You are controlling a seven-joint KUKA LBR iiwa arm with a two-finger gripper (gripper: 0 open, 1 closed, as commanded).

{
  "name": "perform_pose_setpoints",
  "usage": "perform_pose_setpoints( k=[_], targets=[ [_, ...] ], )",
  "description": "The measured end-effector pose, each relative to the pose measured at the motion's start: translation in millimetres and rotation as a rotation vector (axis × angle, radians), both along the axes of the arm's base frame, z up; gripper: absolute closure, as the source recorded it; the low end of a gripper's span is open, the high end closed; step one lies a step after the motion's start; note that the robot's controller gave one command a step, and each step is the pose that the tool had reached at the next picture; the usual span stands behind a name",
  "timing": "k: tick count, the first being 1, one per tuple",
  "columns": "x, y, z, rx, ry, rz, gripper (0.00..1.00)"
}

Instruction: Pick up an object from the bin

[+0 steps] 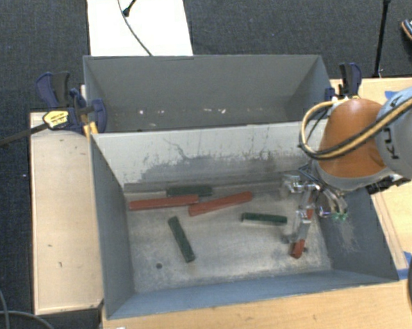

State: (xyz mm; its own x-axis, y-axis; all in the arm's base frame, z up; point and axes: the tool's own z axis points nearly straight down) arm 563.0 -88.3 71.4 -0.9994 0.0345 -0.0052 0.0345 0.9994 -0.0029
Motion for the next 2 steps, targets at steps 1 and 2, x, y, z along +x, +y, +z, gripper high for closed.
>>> perform_pose_setpoints(
  k=[1,2],
  targets=[
    [0.1,5.2,-0.6,0.003,0.001,0.004,1.0],
    [12.8,-5.4,82.9,0.001,-0.007,0.009,1.0]
  ],
)
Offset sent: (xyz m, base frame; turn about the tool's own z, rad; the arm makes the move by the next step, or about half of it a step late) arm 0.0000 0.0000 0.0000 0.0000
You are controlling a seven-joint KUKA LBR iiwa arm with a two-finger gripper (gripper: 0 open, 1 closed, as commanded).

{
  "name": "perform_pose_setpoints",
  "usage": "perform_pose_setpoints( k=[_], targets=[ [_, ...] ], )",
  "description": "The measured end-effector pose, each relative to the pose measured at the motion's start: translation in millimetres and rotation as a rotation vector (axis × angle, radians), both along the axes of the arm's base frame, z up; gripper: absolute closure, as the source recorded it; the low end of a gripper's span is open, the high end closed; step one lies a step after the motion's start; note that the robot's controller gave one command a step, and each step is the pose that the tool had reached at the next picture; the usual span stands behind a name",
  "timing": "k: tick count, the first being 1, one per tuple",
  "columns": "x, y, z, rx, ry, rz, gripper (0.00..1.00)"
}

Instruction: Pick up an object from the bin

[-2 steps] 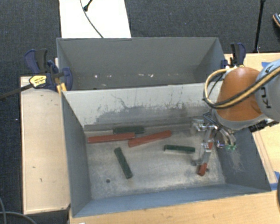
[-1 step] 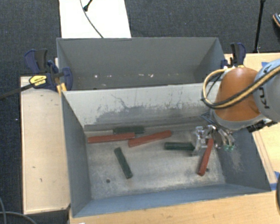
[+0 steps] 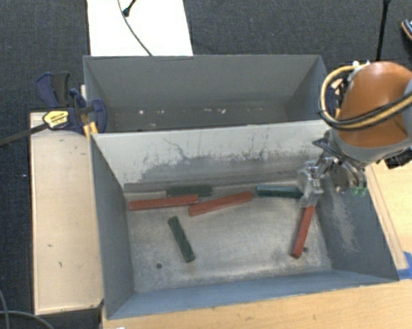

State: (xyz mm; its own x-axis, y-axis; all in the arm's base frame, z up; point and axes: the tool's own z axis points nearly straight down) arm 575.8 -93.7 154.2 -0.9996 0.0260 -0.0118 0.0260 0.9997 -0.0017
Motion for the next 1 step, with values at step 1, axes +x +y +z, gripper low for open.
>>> perform_pose_setpoints(
  k=[1],
  targets=[
    [9.0,-1.7,89.0,0.001,-0.001,-0.063,1.0]
  ],
)
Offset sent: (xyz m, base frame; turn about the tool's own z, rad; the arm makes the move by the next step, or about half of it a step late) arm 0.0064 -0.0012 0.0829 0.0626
